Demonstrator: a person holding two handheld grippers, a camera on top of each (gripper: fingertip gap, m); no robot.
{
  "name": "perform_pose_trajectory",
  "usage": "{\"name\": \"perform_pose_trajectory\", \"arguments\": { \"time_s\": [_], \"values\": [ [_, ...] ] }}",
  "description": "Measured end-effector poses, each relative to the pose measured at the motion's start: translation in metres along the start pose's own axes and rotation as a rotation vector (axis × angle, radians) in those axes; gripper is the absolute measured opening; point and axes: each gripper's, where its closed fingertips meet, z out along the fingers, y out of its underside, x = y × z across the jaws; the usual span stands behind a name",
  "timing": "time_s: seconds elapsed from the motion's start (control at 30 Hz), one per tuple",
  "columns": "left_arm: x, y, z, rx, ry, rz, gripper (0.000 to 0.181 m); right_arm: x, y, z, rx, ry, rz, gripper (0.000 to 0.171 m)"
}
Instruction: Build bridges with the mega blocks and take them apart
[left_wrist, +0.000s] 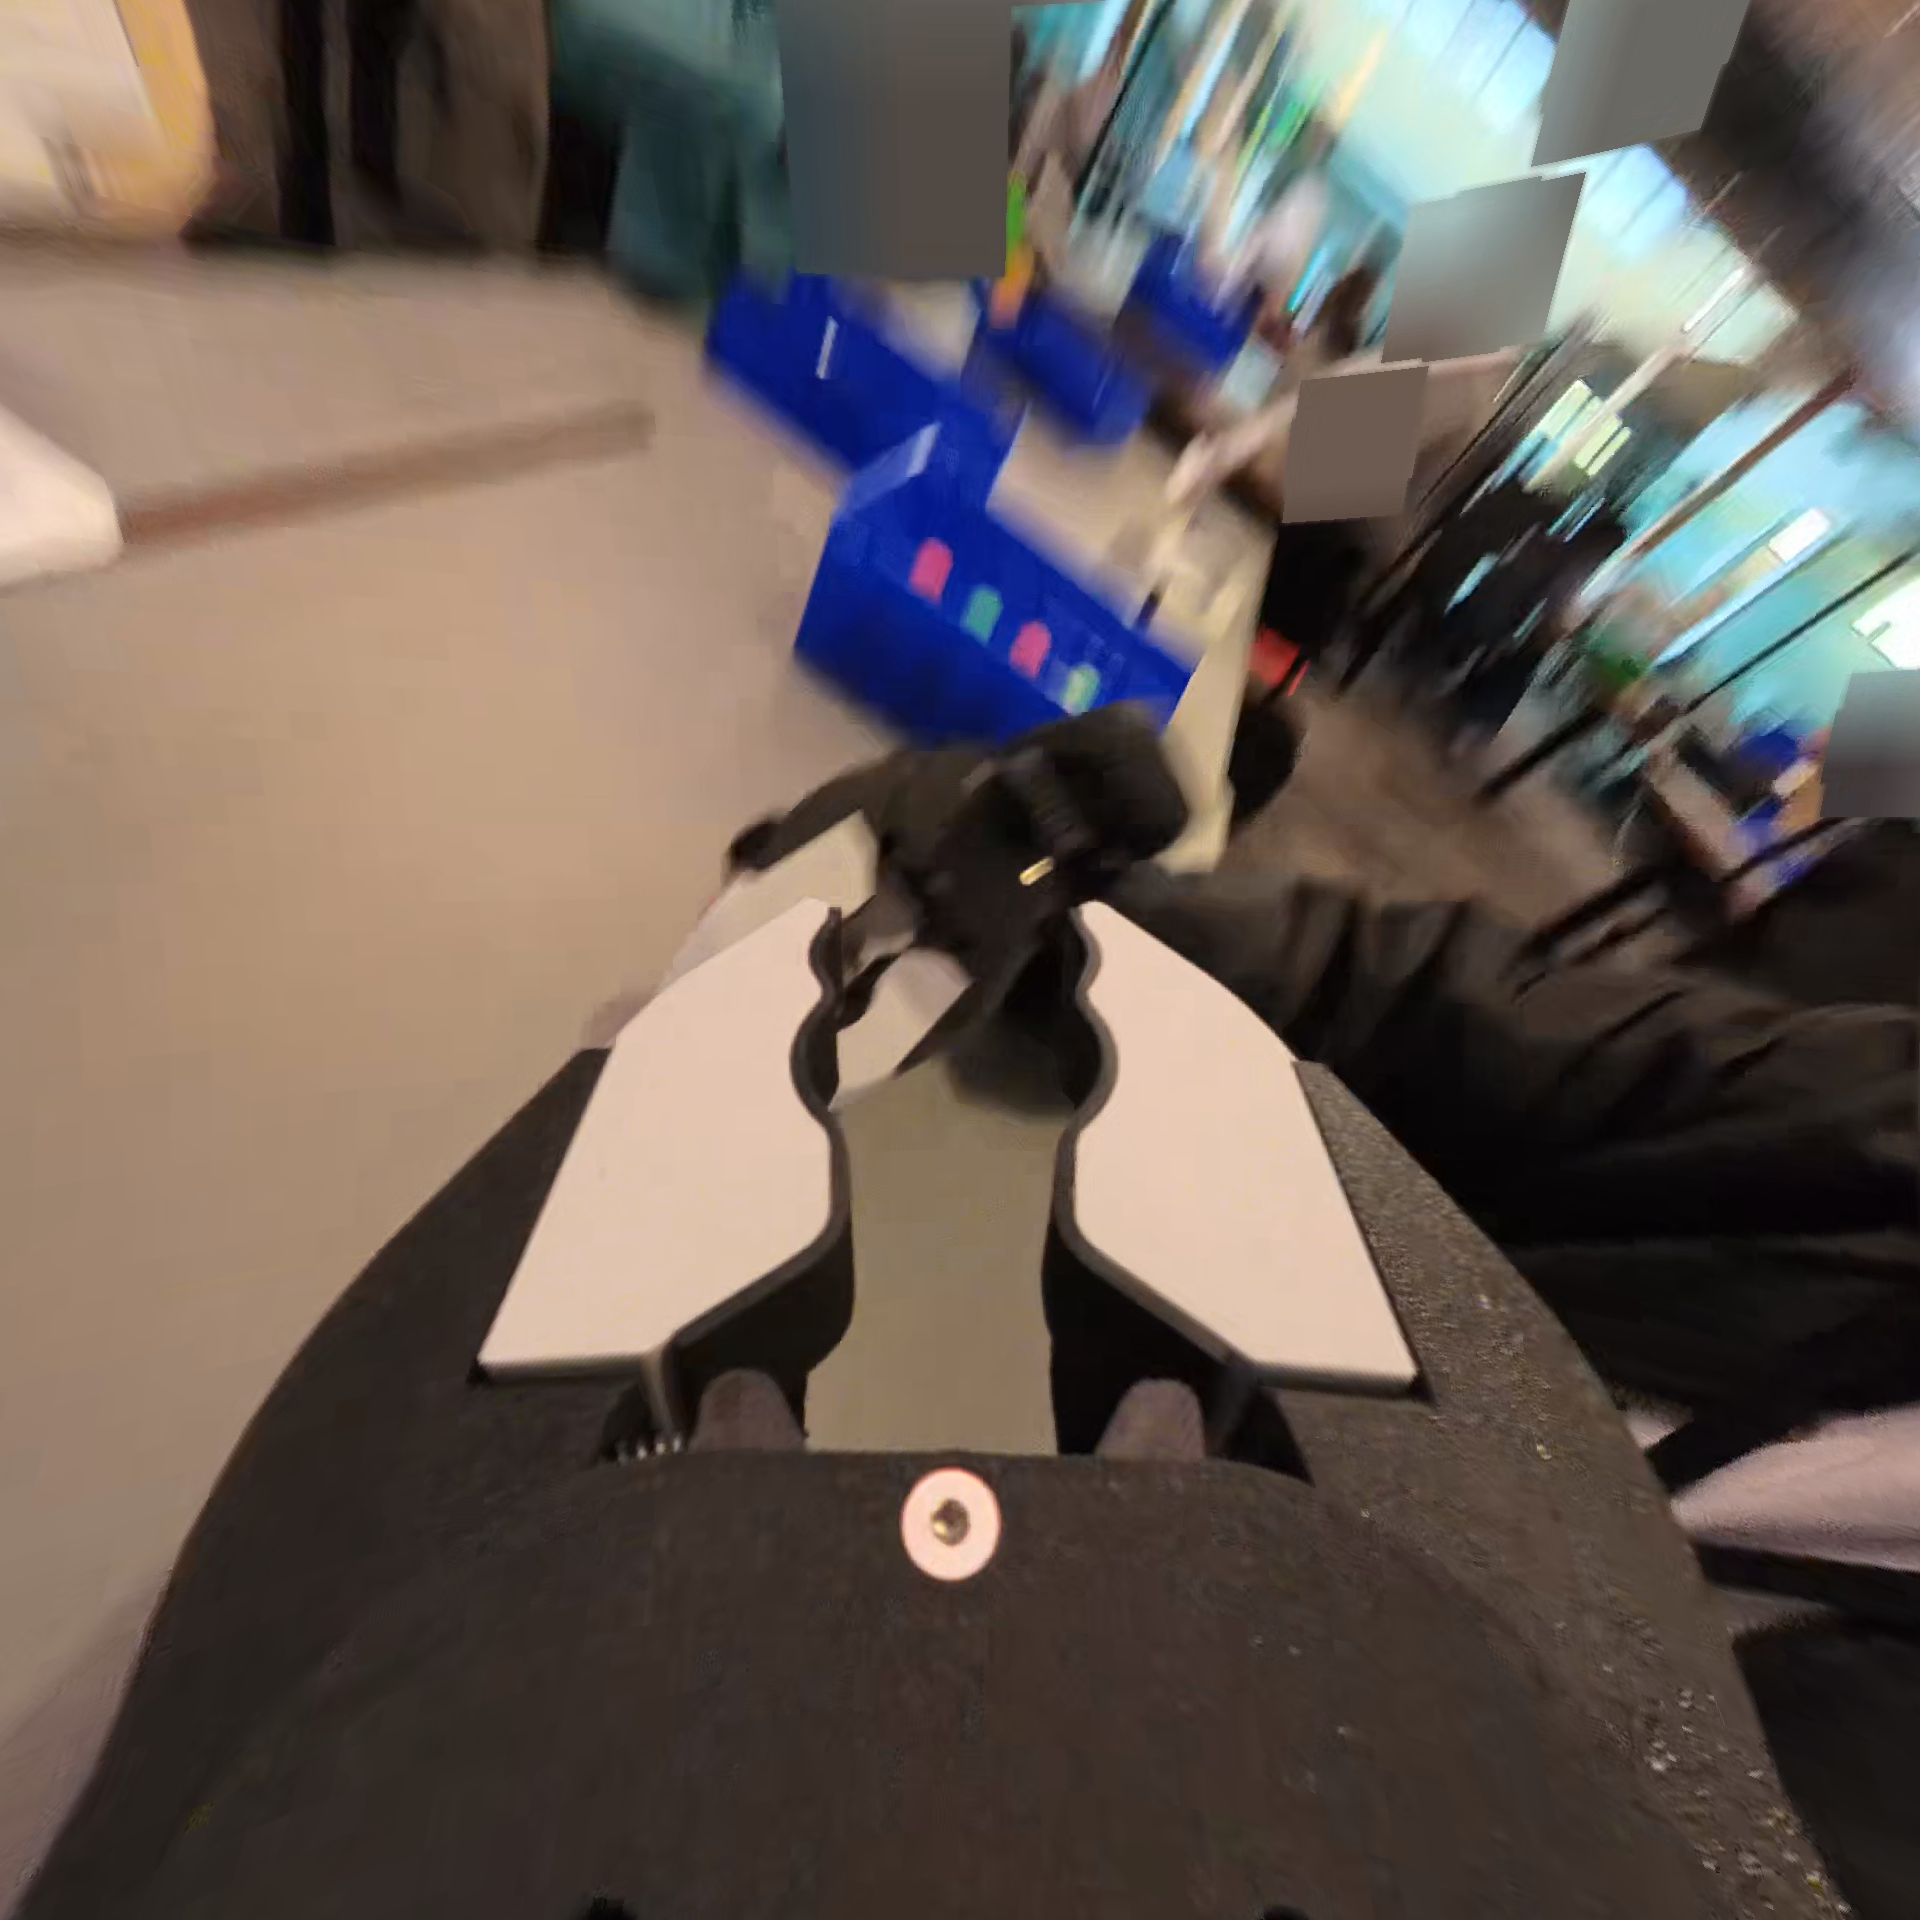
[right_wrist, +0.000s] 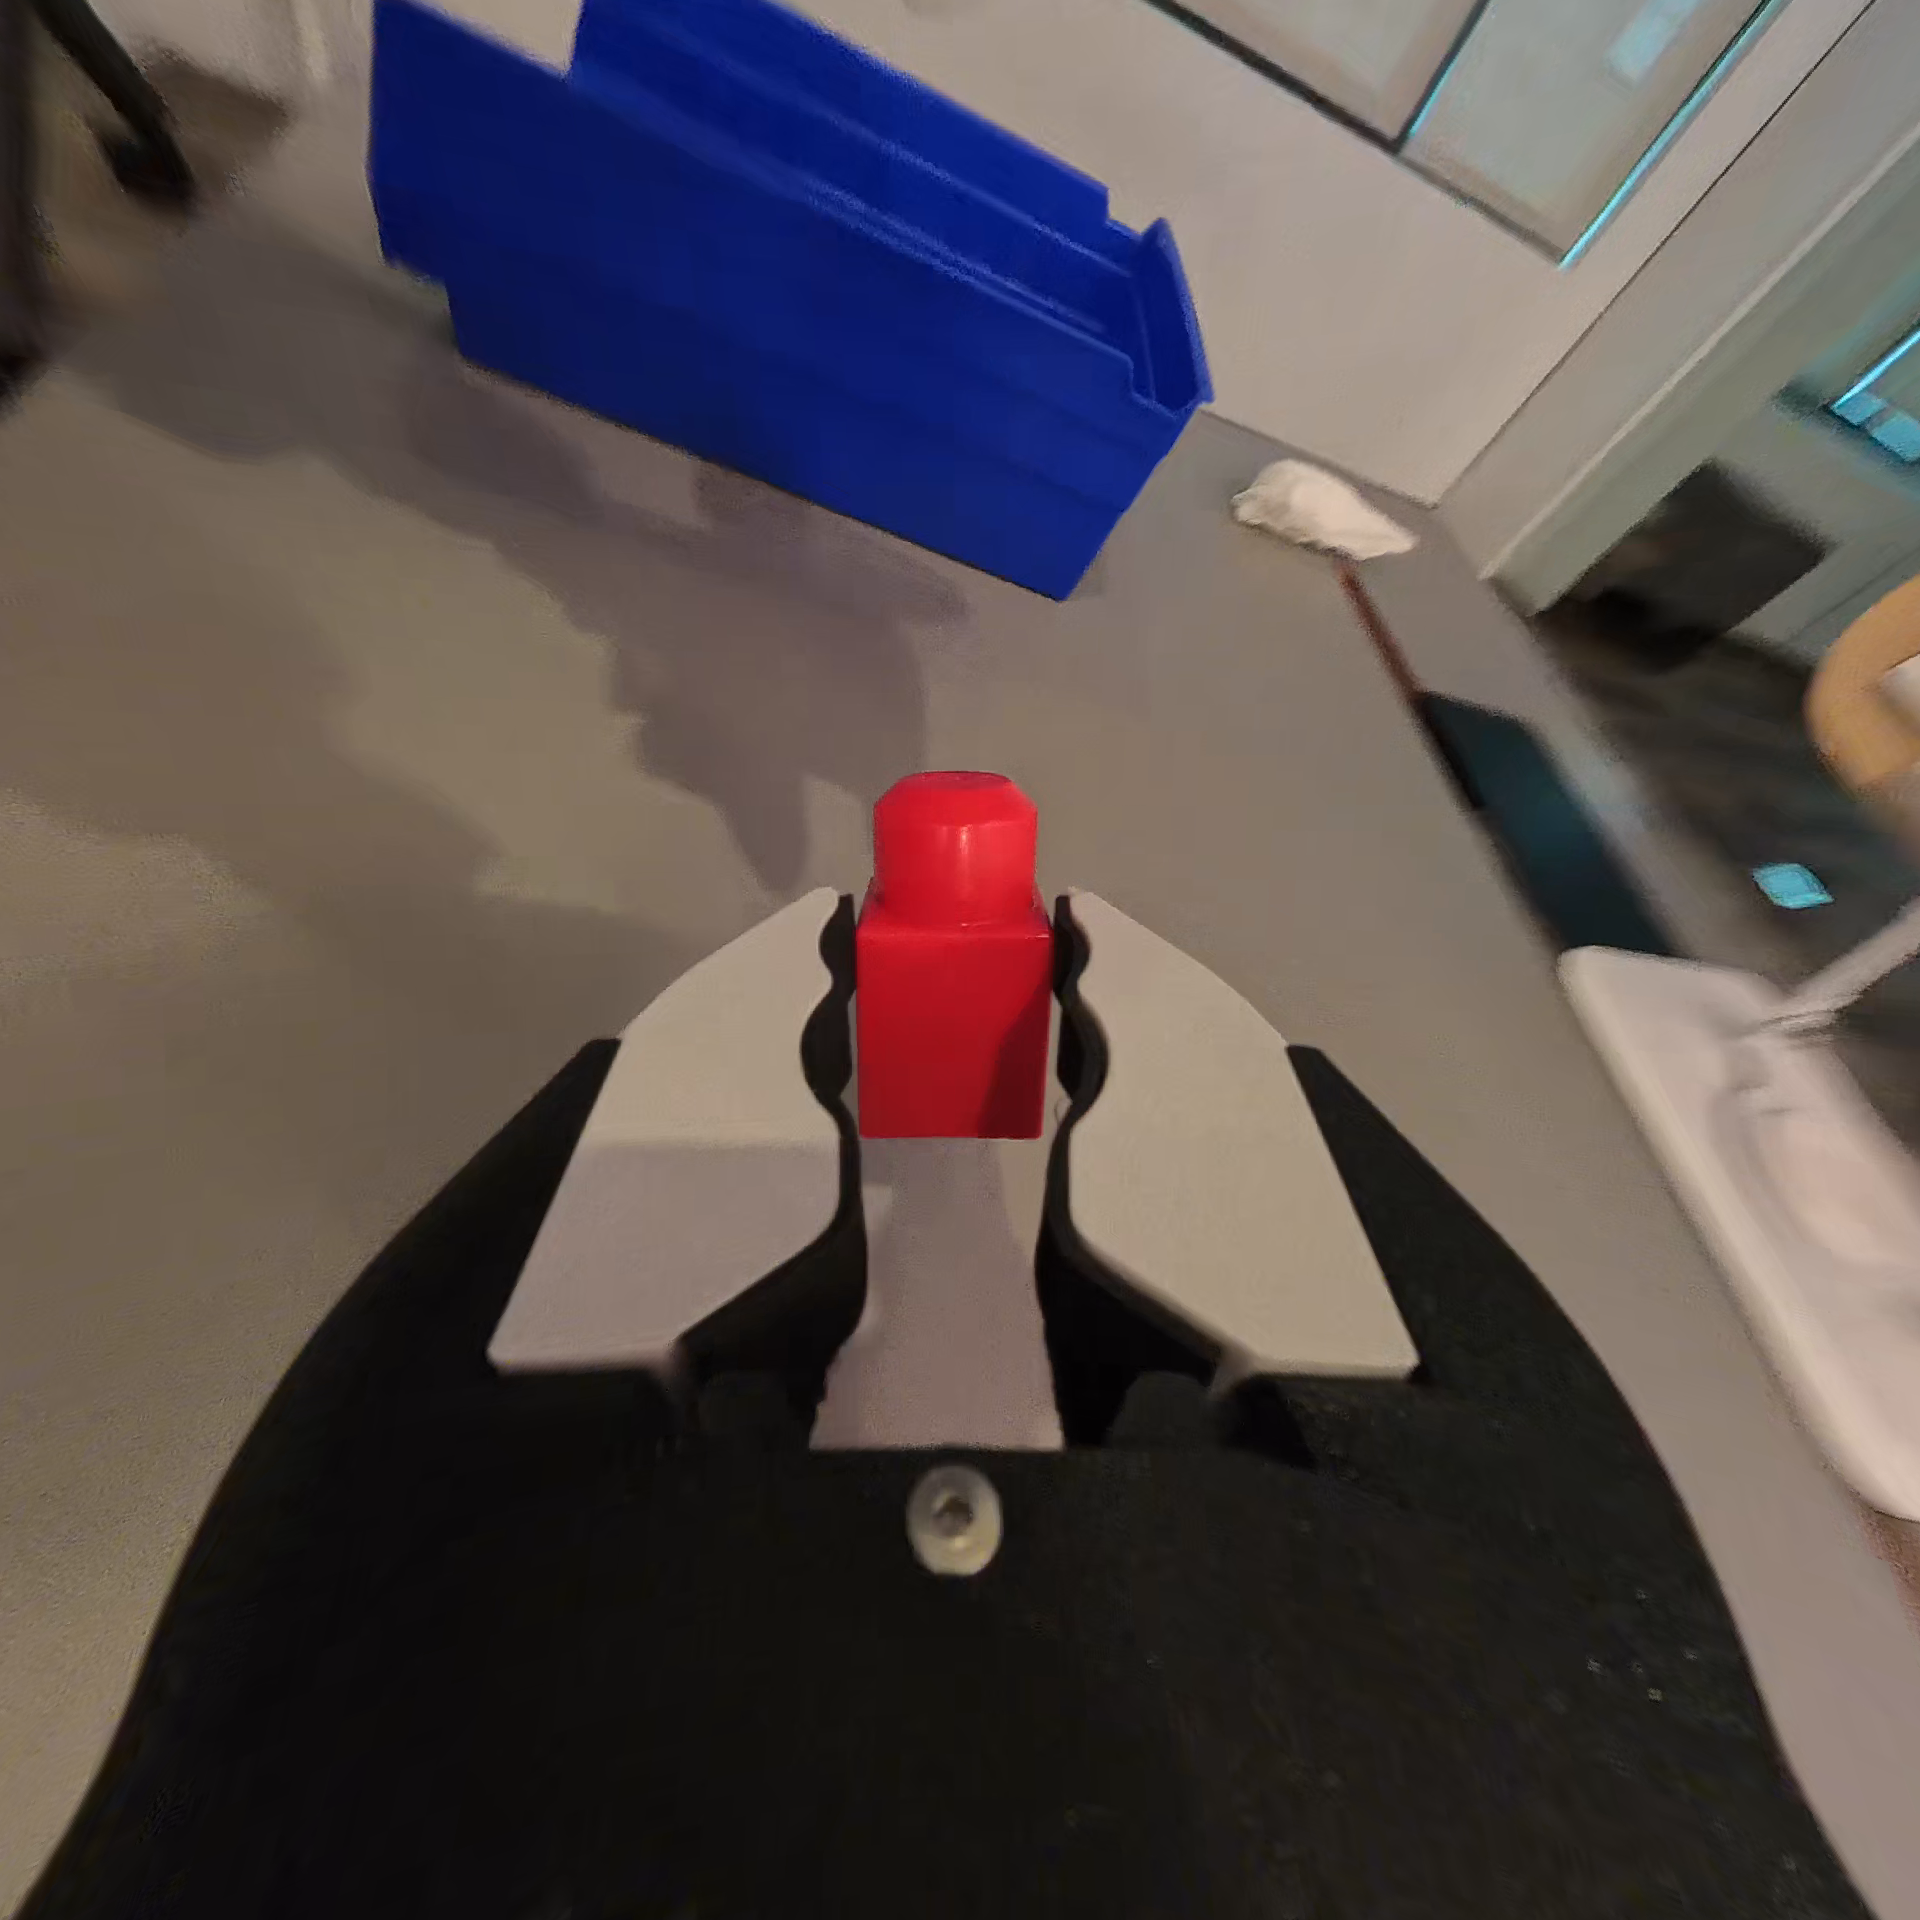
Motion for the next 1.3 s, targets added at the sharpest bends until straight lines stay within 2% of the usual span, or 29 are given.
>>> {"name": "perform_pose_trajectory", "arguments": {
  "time_s": [0.07, 0.13, 0.27, 0.5, 0.77, 0.87, 0.97, 1.07, 1.17, 1.23, 1.3],
  "values": [
    [0.019, -0.024, -0.047, 0.295, 0.071, 0.063, 0.043, 0.004, 0.005, 0.009, 0.049, -0.079, 0.175, 0.035],
    [0.028, -0.026, -0.088, 0.453, 0.060, 0.110, 0.044, 0.013, 0.007, 0.017, 0.099, -0.108, 0.284, 0.035],
    [0.041, 0.001, -0.129, 0.476, -0.064, 0.255, 0.046, 0.013, 0.034, 0.037, -0.023, -0.164, 0.354, 0.035],
    [0.049, 0.019, -0.182, 0.524, -0.157, 0.310, 0.044, 0.006, 0.051, 0.044, -0.103, -0.160, 0.284, 0.036],
    [0.046, 0.022, -0.208, 0.552, -0.179, 0.321, 0.043, 0.001, 0.077, 0.025, -0.227, -0.157, 0.289, 0.038],
    [0.043, 0.022, -0.218, 0.552, -0.211, 0.336, 0.044, 0.006, 0.068, 0.020, -0.176, -0.106, 0.298, 0.047],
    [0.029, 0.024, -0.249, 0.489, -0.325, 0.360, 0.046, 0.013, 0.055, 0.010, -0.132, -0.044, 0.299, 0.058],
    [-0.005, 0.041, -0.292, 0.271, -0.508, 0.336, 0.044, 0.016, 0.037, -0.010, -0.098, 0.006, 0.244, 0.058],
    [-0.048, 0.082, -0.322, 0.020, -0.669, 0.196, 0.039, 0.015, 0.020, -0.027, -0.073, 0.026, 0.211, 0.057],
    [-0.071, 0.119, -0.325, -0.126, -0.710, 0.076, 0.035, 0.013, 0.011, -0.033, -0.049, 0.031, 0.202, 0.056],
    [-0.097, 0.149, -0.330, -0.252, -0.805, 0.061, 0.034, 0.008, 0.005, -0.034, -0.027, 0.017, 0.205, 0.056]
  ]
}}
